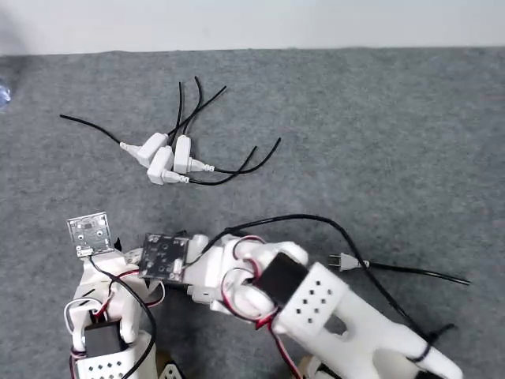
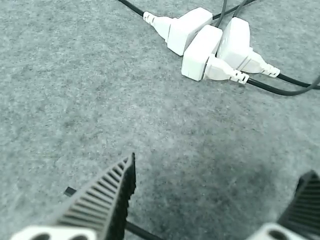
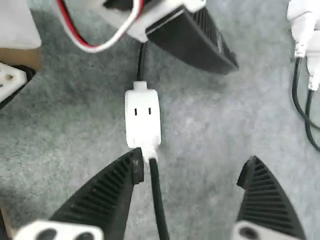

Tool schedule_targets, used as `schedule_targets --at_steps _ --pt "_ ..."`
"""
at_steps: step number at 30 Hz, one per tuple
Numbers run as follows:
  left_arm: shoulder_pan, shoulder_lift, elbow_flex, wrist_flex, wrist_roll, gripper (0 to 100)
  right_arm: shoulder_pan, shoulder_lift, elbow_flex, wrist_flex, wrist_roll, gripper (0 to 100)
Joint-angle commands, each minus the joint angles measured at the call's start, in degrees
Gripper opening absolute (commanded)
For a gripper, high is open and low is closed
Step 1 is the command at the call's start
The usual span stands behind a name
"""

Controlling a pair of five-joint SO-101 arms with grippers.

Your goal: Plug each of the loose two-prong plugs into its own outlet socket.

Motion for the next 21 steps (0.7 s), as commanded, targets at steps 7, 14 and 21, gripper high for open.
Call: schedule_targets --at_steps 7,14,21 --pt "0.44 -0.35 -2.95 2.02 -10.02 46 29.58 -7.16 3.87 -3.91 -2.99 29.5" --pt "6.59 -0.26 -4.88 7.3 -43.25 46 42.86 -11.82 14.68 -15.34 -14.86 29.5" --pt "13.54 0.0 -15.6 16.09 -54.95 46 40.75 -17.63 12.57 -15.25 -14.86 29.5"
